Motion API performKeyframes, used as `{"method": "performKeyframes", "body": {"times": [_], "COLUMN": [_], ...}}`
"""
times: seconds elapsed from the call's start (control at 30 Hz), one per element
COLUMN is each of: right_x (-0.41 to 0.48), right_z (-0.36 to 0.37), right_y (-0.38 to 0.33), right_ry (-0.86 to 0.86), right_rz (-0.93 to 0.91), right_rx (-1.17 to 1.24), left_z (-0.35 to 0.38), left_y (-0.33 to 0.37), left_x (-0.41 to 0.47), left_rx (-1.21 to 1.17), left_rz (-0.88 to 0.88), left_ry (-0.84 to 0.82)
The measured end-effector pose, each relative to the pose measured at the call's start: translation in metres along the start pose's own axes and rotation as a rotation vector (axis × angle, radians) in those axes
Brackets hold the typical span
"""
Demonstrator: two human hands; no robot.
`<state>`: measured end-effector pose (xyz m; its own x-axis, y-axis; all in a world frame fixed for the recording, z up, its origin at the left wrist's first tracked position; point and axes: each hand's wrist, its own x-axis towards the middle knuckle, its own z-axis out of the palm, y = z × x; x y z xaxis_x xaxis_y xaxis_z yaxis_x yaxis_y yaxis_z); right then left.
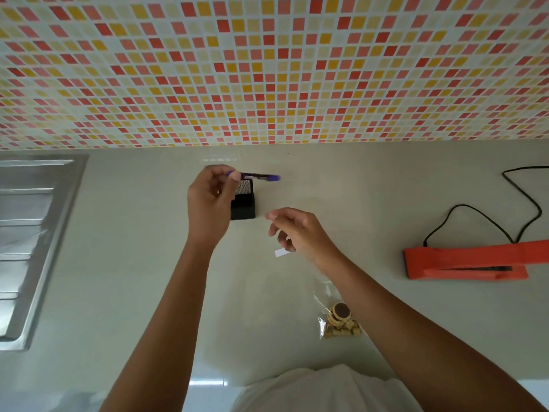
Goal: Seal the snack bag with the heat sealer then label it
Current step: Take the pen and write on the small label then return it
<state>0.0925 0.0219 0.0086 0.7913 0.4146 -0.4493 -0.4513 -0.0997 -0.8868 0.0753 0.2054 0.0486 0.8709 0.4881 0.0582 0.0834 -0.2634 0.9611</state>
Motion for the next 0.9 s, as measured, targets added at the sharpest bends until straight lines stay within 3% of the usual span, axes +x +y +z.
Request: {"method": "performKeyframes", "body": {"times": [0.1, 0.2, 0.27, 0.47, 0.6, 0.77, 0.9], "right_x": [-0.008, -0.015, -0.021, -0.039, -0.045, -0.034, -0.031], "right_z": [-0.003, -0.013, -0.019, -0.036, -0.038, -0.08, -0.11], "right_y": [-0.012, -0.023, -0.027, -0.021, -0.004, 0.011, 0.008], "right_ry": [-0.006, -0.013, 0.022, 0.164, 0.28, 0.7, 0.64], "right_rz": [-0.011, -0.088, -0.145, -0.167, -0.129, -0.035, -0.12], "right_rx": [0.25, 0.431, 0.405, 0.267, 0.26, 0.53, 0.414], "left_z": [0.009, 0.021, 0.029, 0.047, 0.062, 0.05, 0.024], "left_y": [0.011, 0.012, 0.009, 0.016, 0.01, -0.01, -0.06], "left_x": [-0.026, -0.045, -0.054, -0.073, -0.087, -0.102, -0.095], "left_rx": [-0.154, -0.154, -0.038, 0.469, 0.481, 0.383, 0.527], "left_rz": [-0.048, -0.071, -0.03, 0.399, 0.318, 0.048, 0.095], "left_ry": [-0.114, -0.21, -0.242, -0.293, -0.375, -0.352, -0.236]}}
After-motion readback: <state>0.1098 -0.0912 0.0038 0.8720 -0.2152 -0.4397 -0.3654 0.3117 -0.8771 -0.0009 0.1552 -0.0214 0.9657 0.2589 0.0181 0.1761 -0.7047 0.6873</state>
